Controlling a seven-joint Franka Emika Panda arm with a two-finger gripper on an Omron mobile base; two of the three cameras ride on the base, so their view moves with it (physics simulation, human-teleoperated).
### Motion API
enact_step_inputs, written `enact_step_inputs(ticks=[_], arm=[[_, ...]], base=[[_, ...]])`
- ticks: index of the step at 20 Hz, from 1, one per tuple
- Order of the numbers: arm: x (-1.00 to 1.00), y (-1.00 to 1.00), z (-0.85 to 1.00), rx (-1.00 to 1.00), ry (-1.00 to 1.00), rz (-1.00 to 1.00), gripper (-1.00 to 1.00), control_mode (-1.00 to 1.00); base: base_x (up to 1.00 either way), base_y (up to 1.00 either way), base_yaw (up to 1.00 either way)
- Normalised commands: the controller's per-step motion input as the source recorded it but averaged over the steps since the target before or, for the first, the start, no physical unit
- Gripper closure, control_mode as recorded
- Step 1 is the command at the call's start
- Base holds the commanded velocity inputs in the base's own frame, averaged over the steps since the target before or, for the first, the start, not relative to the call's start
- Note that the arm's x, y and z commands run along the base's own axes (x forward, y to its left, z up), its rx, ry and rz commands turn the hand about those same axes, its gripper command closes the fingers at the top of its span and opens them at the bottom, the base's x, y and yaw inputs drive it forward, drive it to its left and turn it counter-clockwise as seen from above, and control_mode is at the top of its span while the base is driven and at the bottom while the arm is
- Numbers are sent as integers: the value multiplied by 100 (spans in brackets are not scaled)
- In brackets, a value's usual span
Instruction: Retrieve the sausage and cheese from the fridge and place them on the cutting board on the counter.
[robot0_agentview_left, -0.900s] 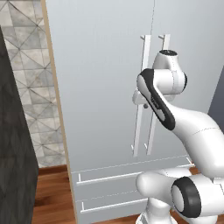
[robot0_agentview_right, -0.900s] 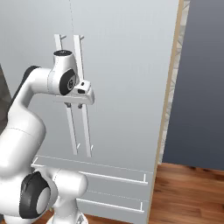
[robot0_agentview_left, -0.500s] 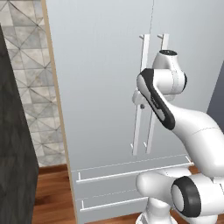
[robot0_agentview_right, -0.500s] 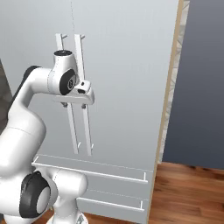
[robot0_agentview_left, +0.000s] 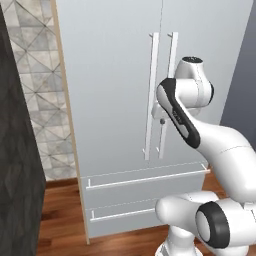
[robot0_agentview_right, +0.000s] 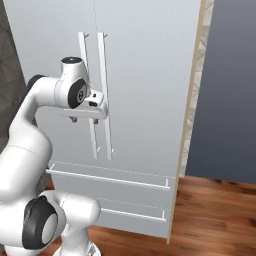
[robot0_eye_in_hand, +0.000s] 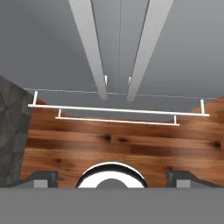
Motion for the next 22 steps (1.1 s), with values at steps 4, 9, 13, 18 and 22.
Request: enact_step_inputs(ticks=[4, 9, 13, 18, 22], arm=[[0, 0, 0, 0, 0, 0, -100, 100], [0, 0, 0, 0, 0, 0, -100, 100], [0, 0, 0, 0, -3, 0, -100, -100], [-14, 0, -3, 0, -31, 0, -100, -100], [-21, 0, 0, -3, -45, 0, -100, -100]], base=[[-39, 0, 0], [-14, 0, 0], [0, 0, 0], [0, 0, 0], [0, 0, 0]])
